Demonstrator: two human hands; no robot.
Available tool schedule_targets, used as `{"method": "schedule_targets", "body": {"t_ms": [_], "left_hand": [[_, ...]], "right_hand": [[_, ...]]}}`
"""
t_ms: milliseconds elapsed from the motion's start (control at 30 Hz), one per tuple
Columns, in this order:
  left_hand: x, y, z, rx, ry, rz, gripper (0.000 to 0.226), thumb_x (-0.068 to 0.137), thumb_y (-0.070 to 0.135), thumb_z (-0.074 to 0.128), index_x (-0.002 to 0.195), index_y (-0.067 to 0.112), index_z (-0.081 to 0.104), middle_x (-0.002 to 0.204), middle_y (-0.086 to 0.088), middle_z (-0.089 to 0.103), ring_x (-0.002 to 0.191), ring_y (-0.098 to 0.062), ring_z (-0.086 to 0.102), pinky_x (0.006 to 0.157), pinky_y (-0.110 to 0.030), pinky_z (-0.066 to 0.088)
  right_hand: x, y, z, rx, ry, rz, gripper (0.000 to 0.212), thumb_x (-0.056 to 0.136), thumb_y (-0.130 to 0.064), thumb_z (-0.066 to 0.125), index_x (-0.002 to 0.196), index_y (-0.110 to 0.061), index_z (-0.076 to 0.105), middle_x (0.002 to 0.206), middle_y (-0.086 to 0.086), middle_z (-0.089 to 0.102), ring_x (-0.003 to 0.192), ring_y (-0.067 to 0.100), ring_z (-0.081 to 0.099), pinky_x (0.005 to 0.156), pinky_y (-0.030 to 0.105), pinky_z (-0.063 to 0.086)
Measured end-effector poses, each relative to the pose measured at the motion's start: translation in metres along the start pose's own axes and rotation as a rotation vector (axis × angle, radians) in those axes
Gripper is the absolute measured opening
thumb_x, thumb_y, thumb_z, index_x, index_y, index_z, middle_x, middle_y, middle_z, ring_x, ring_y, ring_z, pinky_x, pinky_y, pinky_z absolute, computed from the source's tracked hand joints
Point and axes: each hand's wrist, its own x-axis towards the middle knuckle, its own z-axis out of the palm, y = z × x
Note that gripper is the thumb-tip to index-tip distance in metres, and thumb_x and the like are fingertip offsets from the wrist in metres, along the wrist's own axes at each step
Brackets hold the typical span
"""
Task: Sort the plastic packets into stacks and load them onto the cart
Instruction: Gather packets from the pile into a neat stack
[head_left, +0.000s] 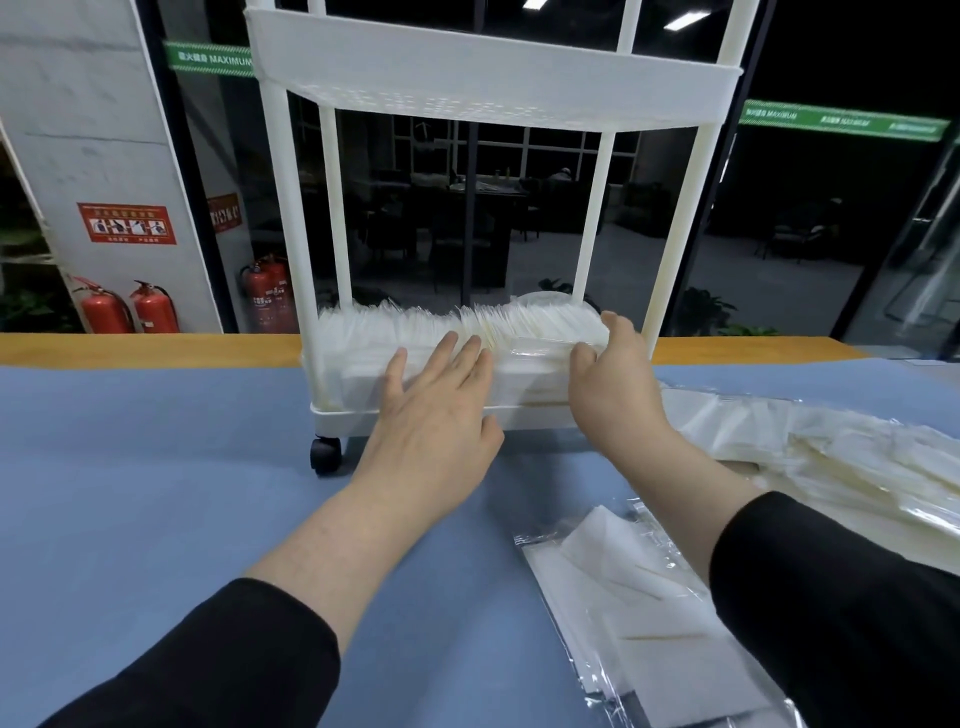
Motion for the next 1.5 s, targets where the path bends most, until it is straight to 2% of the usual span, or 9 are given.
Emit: {"method": "schedule_targets", "body": {"t_ms": [167,300,600,733,867,1000,1100,1267,1500], "left_hand": [[0.001,0.000,-0.001,0.001,-0.008,0.002,0.064,0.104,0.032,0.032,0.162,0.017,0.009,0.171,0.005,0.002,0.156,-0.012,-0.010,0.125,-0.050,-0.008],[0.001,0.000,0.001,0.015,-0.010,0.002,0.064,0.104,0.033,0.032,0.162,0.018,0.009,0.171,0.005,0.001,0.156,-0.012,-0.010,0.125,-0.050,-0.008],[-0.002,-0.001,0.001,0.001,0.019,0.051,0.057,0.107,0.034,0.030,0.161,0.021,0.018,0.171,0.009,0.007,0.157,-0.010,-0.005,0.125,-0.047,-0.006],[-0.001,-0.002,0.002,-0.010,0.019,0.065,0.059,0.107,0.033,0.030,0.162,0.021,0.015,0.171,0.009,0.007,0.157,-0.009,-0.005,0.125,-0.046,-0.007],[-0.004,-0.005,0.006,-0.114,0.268,0.147,0.051,0.103,0.025,0.037,0.153,0.012,0.043,0.160,-0.002,0.041,0.153,-0.017,0.028,0.126,-0.050,0.017],[-0.012,0.014,0.004,-0.233,0.508,0.282,0.033,0.096,0.016,0.052,0.120,0.006,0.071,0.112,-0.007,0.076,0.108,-0.028,0.070,0.097,-0.044,0.053],[-0.031,0.050,-0.007,-0.316,0.306,0.308,0.037,0.098,0.032,0.042,0.104,0.012,0.073,0.091,-0.001,0.073,0.084,-0.027,0.067,0.073,-0.044,0.057],[-0.067,0.113,-0.022,-0.266,-0.332,0.148,0.049,0.104,0.055,0.040,0.148,0.035,0.046,0.151,0.007,0.049,0.138,-0.019,0.045,0.109,-0.032,0.039],[-0.109,0.180,-0.019,-0.262,-0.340,0.145,0.053,0.104,0.054,0.039,0.150,0.028,0.041,0.153,0.000,0.046,0.142,-0.023,0.039,0.114,-0.040,0.032]], "right_hand": [[0.002,-0.003,0.003,0.136,0.020,0.096,0.049,0.106,-0.023,0.032,0.154,-0.012,0.026,0.129,-0.001,0.044,0.094,0.018,0.054,0.082,0.033,0.043],[-0.005,-0.002,-0.003,0.193,0.002,0.095,0.048,0.108,-0.025,0.031,0.155,-0.015,0.027,0.151,0.004,0.043,0.129,0.020,0.047,0.103,0.032,0.037],[-0.001,0.009,-0.006,0.066,-0.103,0.101,0.048,0.107,-0.028,0.031,0.151,-0.012,0.032,0.081,-0.001,0.052,0.079,0.021,0.051,0.070,0.032,0.041],[-0.008,0.008,-0.020,0.015,-0.113,0.047,0.024,0.106,-0.022,0.030,0.110,-0.008,0.049,0.079,0.004,0.042,0.075,0.024,0.043,0.067,0.040,0.046],[-0.040,0.013,-0.059,-0.061,-0.095,-0.114,0.041,0.108,-0.034,0.035,0.147,-0.028,0.046,0.118,-0.014,0.057,0.102,0.012,0.055,0.081,0.020,0.045],[-0.082,0.041,-0.114,-0.195,-0.234,-0.180,0.022,0.101,-0.041,0.048,0.113,-0.049,0.064,0.115,-0.030,0.066,0.111,-0.006,0.059,0.098,0.026,0.046],[-0.115,0.065,-0.158,-0.462,-0.383,-0.131,0.035,0.093,-0.060,0.046,0.125,-0.050,0.058,0.125,-0.031,0.056,0.108,-0.006,0.055,0.093,0.023,0.042],[-0.156,0.091,-0.205,-0.678,-0.615,-0.146,0.070,0.081,-0.079,0.045,0.146,-0.054,0.033,0.153,-0.038,0.021,0.141,-0.002,0.031,0.113,0.022,0.028],[-0.169,0.103,-0.236,-0.616,-0.398,-0.217,0.052,0.095,-0.052,0.057,0.144,-0.036,0.049,0.154,-0.019,0.037,0.137,0.006,0.040,0.101,0.013,0.027]]}}
